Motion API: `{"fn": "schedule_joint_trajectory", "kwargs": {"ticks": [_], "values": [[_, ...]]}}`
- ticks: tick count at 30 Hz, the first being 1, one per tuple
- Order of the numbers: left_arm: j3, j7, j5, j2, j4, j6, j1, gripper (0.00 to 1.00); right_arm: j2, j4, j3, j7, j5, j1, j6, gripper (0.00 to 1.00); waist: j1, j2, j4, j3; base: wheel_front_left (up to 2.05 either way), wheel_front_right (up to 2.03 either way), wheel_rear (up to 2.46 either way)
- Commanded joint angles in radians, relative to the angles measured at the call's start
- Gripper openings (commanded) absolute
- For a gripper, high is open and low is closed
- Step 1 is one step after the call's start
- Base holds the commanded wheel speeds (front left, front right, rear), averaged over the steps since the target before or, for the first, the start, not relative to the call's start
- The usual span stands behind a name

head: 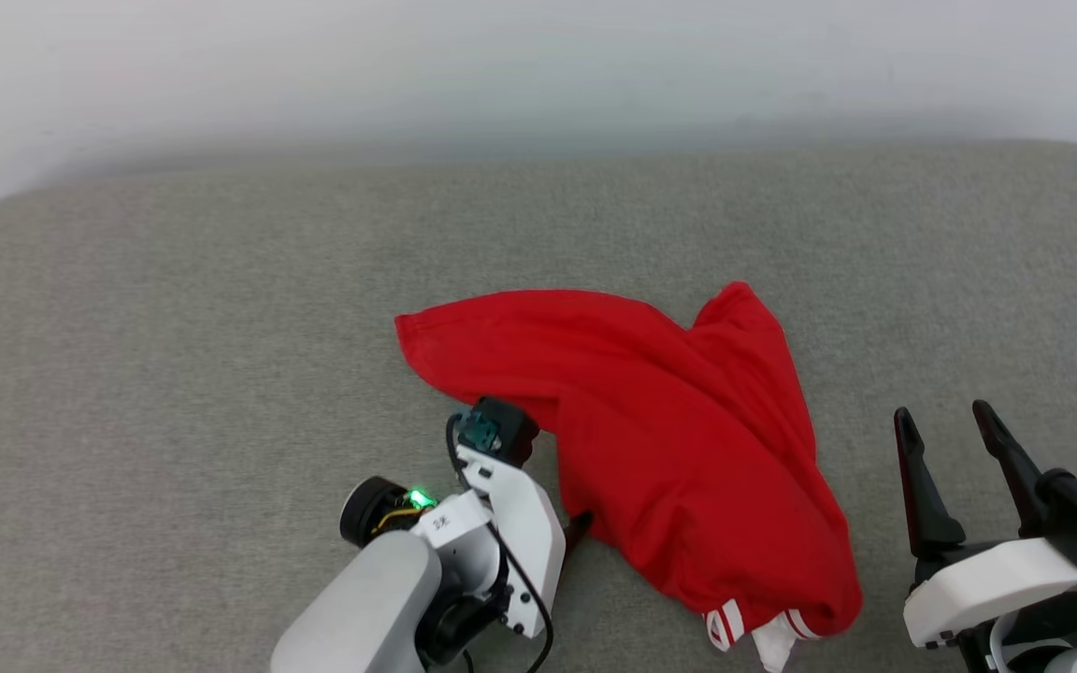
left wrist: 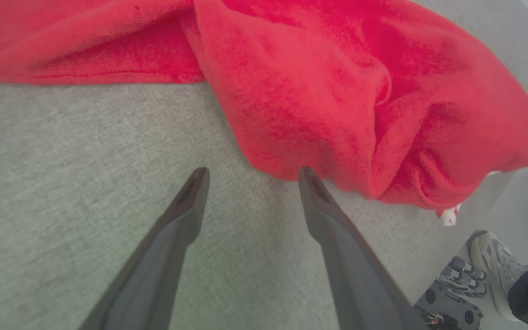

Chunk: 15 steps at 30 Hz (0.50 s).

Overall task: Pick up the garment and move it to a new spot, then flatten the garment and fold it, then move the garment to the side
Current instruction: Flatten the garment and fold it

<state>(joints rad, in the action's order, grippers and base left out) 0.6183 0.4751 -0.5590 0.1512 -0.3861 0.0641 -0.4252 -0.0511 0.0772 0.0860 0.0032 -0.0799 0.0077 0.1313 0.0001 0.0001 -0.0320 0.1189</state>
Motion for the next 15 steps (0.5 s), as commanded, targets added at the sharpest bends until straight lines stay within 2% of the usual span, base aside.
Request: {"fn": "schedule_joint_trajectory", "kwargs": {"ticks": [1,6,10,11,13,15], "values": [[0.005,0.012,-0.001,-0.001,-0.015,0.006,-0.027,1.0,0.001,-0.003,-0.002,-0.006,-0.003,-0.018,-0.001,1.0,-0.0001,-0.0001,-0.028,0.033,0.0,0.0,0.0],[0.038,0.062,0.005,-0.019,-0.093,0.026,-0.094,1.0,0.001,-0.022,-0.006,-0.021,-0.009,-0.037,-0.001,1.0,-0.0001,-0.0001,-0.055,0.066,0.0,0.0,0.0],[0.103,0.154,0.014,-0.027,-0.184,0.043,-0.117,1.0,0.001,-0.035,-0.009,-0.029,-0.012,-0.052,-0.001,1.0,-0.0001,-0.0001,-0.067,0.08,0.0,0.0,0.0],[0.122,0.175,0.012,-0.03,-0.209,0.049,-0.114,0.78,0.001,-0.037,-0.01,-0.031,-0.012,-0.054,-0.001,1.0,-0.0001,-0.0001,-0.07,0.082,0.0,0.0,0.0],[0.156,0.204,0.005,-0.036,-0.248,0.058,-0.108,0.03,0.001,-0.044,-0.012,-0.033,-0.014,-0.055,-0.001,1.0,-0.0001,-0.0001,-0.074,0.082,0.0,0.0,0.0],[0.171,0.186,0.0,-0.038,-0.272,0.062,-0.104,0.0,0.001,-0.05,-0.011,-0.034,-0.016,-0.057,-0.001,1.0,-0.0001,-0.0001,-0.076,0.078,0.0,0.0,0.0]]}}
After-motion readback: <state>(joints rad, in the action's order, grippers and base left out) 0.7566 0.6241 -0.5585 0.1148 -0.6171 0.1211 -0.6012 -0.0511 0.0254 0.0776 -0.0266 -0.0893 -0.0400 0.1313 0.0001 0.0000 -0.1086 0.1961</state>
